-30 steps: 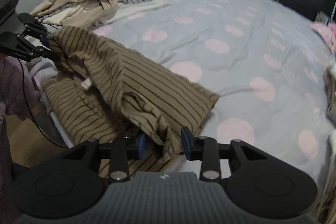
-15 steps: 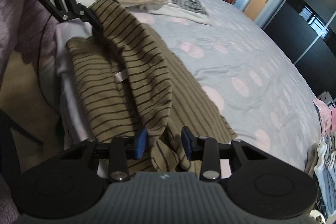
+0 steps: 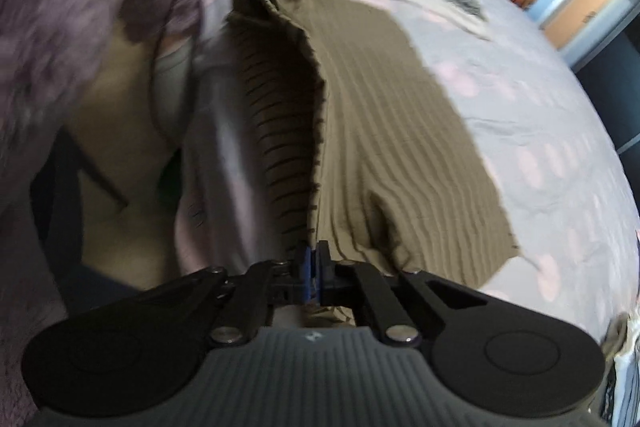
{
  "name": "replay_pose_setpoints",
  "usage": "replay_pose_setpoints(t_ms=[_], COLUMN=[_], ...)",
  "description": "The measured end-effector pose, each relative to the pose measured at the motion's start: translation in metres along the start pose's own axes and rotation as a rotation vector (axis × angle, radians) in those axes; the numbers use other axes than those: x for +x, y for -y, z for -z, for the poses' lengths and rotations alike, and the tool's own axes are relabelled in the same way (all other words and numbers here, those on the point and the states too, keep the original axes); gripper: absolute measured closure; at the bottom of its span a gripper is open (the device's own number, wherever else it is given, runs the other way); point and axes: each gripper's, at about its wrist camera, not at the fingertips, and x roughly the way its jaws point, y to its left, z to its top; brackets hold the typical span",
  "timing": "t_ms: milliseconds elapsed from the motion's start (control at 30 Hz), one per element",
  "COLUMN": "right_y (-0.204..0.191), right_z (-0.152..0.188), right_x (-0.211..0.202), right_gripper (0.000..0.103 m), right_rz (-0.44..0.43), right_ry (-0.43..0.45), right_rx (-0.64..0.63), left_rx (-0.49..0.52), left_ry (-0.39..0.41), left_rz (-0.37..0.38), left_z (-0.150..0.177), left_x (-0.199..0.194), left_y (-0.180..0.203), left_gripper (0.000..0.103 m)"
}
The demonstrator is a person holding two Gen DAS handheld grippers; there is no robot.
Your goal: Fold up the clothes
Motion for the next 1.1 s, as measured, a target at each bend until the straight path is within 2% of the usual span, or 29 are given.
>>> replay_pose_setpoints(t_ms=[100, 300, 367, 433, 500, 600, 733, 833, 900, 1000, 1100], right_y=[-0.004, -0.002, -0.002, -0.002, -0.003, -0.003, 0.004, 0.027, 0.043, 0.058, 0.062], right_z=[0.002, 0.009, 0.01, 0.01, 0.01, 0.011, 0.011, 0.014, 0.019, 0.025, 0.029], right_x=[0.01, 0.03, 0.029, 0.024, 0.017, 0.005, -0.015, -0.027, -0.03, -0.025, -0.016], right_gripper=[0.102, 0.101, 0.097, 0.089, 0.087, 0.087, 0.086, 0.086, 0.086, 0.086, 0.083], right_rz=[-0.03, -0.066, -0.079, -0.093, -0.096, -0.108, -0.089, -0.038, -0.011, 0.007, -0.018], right_ry=[-0.034, -0.098, -0.106, -0.101, -0.091, -0.072, -0.004, 0.043, 0.04, -0.004, -0.033], right_rx=[-0.016, 0.006, 0.019, 0.03, 0.034, 0.062, 0.122, 0.257, 0.358, 0.468, 0.507], left_rx=[0.066, 0.121, 0.136, 0.126, 0.113, 0.083, -0.059, -0.212, -0.312, -0.388, -0.457], left_ry=[-0.042, -0.099, -0.106, -0.097, -0.086, -0.055, 0.023, 0.041, 0.051, 0.012, -0.026], left_rz=[-0.004, 0.032, 0.053, 0.089, 0.122, 0.176, 0.15, 0.105, 0.075, 0.078, 0.107], left_z=[0.005, 0.01, 0.011, 0.011, 0.012, 0.012, 0.011, 0.016, 0.019, 0.021, 0.023], left_x=[0.014, 0.033, 0.032, 0.026, 0.02, 0.006, -0.013, -0.019, -0.023, -0.016, -0.006], left_y=[0.012, 0.029, 0.033, 0.033, 0.033, 0.03, 0.012, -0.01, -0.025, -0.033, -0.039], left_gripper=[0.103, 0.103, 0.102, 0.1, 0.099, 0.092, 0.091, 0.091, 0.091, 0.091, 0.091])
